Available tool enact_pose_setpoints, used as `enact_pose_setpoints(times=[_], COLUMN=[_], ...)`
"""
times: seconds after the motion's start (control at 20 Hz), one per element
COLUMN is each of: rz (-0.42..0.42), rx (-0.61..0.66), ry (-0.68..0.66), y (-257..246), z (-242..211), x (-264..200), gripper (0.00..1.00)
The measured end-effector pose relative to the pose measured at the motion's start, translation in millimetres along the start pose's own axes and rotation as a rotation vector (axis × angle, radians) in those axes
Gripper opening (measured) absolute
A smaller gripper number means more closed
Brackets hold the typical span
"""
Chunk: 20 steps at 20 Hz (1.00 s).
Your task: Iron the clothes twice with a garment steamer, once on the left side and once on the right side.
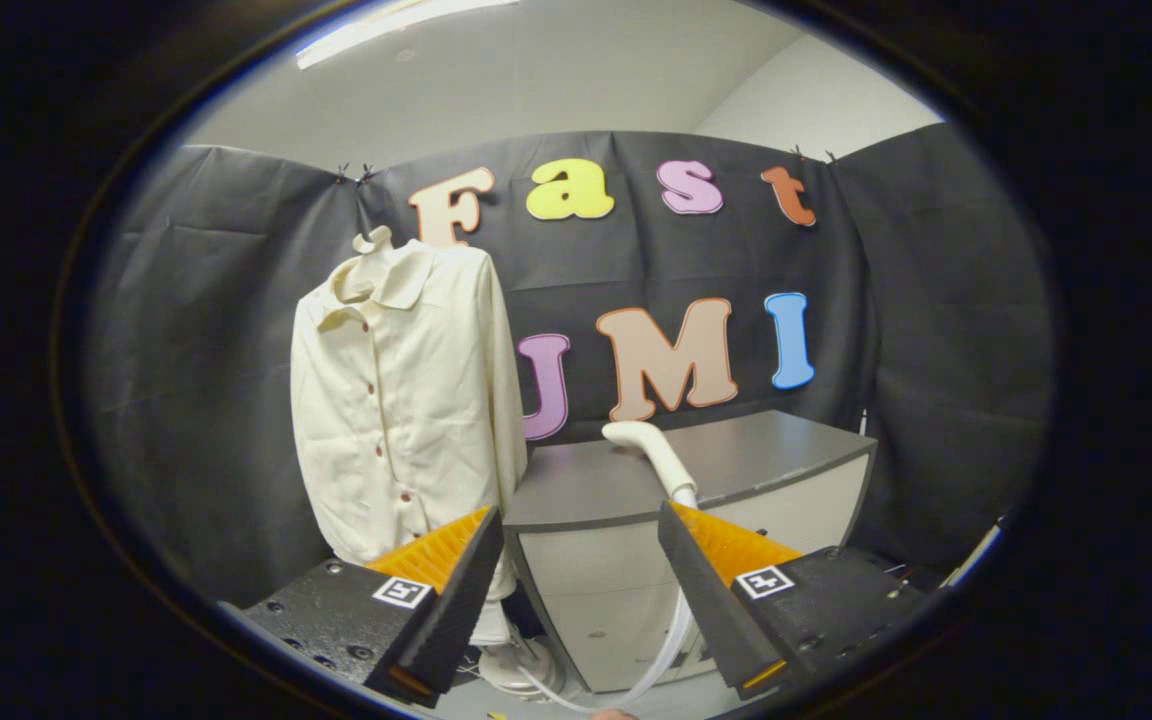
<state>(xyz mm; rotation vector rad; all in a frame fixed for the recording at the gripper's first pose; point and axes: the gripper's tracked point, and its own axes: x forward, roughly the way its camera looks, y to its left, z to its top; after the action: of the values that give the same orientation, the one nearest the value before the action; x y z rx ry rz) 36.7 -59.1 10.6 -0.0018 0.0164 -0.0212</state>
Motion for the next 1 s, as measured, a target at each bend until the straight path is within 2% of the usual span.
enact_pose_setpoints(times=[0.25, 0.55, 0.85, 1.0], rz=[-0.015, -0.02, -0.028, 0.0], rx=[0.013, 0.028, 0.043, 0.041], ry=[-0.015, 0.035, 0.193, 0.306], y=[-30, -66, -97, -99], z=[20, 51, 70, 57], x=[20, 77, 168, 212], gripper=[0.95, 0.95, 0.95, 0.95])
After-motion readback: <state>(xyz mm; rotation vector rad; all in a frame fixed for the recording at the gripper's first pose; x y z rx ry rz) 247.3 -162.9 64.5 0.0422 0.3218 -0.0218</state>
